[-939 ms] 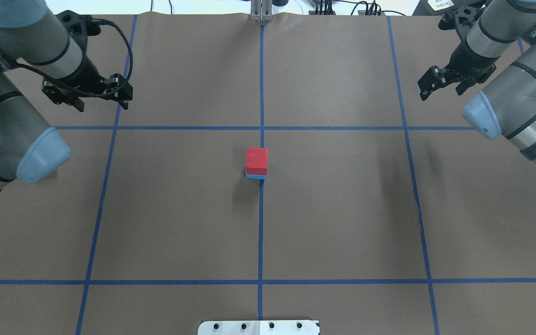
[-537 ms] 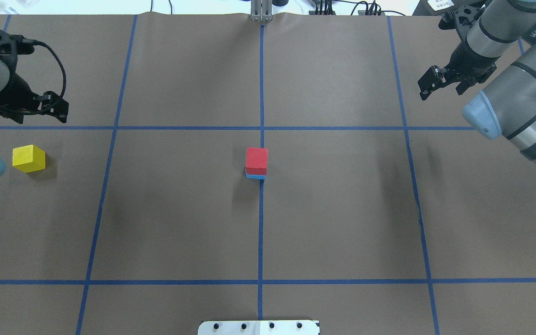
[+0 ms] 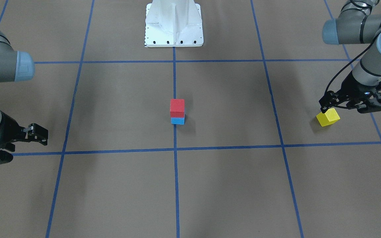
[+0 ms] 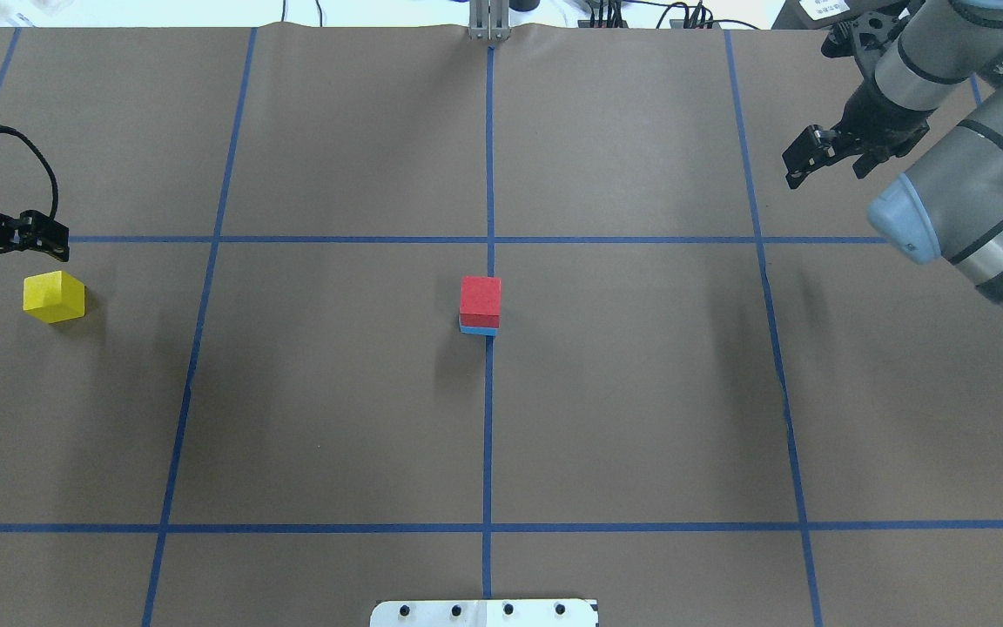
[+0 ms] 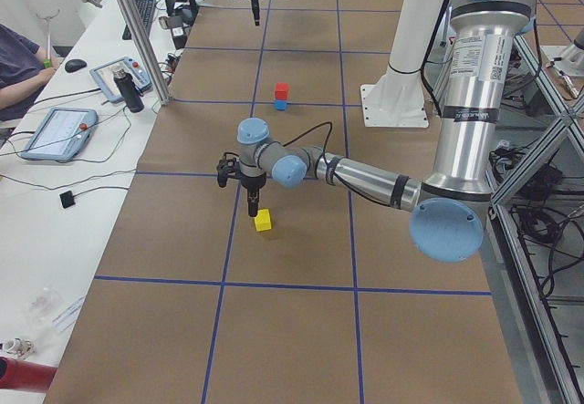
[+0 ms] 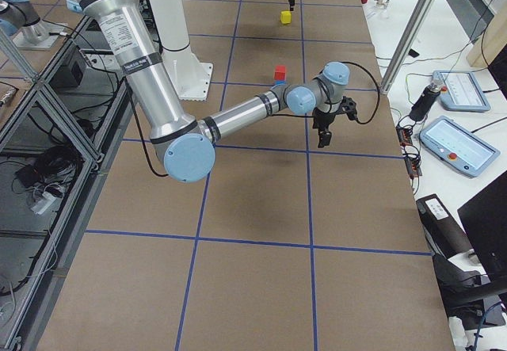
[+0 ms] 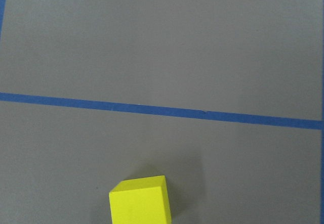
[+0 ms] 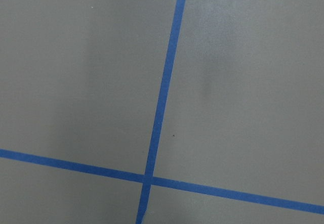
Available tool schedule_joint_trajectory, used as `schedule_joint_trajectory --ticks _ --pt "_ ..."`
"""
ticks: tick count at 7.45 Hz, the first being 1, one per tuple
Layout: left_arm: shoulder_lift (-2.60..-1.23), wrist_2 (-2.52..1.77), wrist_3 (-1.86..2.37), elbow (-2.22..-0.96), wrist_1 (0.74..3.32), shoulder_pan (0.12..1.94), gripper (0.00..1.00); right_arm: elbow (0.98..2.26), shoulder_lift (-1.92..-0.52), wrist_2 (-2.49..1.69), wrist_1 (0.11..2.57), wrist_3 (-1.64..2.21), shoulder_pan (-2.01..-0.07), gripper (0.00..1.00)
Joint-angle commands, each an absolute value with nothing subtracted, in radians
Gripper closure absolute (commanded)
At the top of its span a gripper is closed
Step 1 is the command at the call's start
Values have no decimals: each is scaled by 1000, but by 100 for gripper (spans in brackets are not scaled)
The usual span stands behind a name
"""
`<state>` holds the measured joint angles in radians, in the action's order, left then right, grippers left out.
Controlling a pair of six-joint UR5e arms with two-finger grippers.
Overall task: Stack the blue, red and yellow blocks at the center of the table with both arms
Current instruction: 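Lower the left gripper onto the yellow cube and close it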
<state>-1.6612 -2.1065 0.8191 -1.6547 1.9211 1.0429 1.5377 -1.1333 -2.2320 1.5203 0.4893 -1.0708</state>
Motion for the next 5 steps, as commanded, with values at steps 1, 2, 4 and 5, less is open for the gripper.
schedule_joint_trajectory --ticks 1,2,4,5 --pt "-1657 -2108 838 -1611 1977 1043 0 1534 -1134 -2232 1519 489 -1071 1" --pt "-1657 -2108 848 -1602 1977 1042 0 1534 -1135 -2232 1519 489 -1071 1" --pt "-1654 -2106 859 -1597 1977 1037 0 1532 -1135 -2232 1519 488 -1071 1" --pt "-1652 -2108 876 -1594 1977 1035 0 1531 -1134 -2232 1520 488 -1071 1"
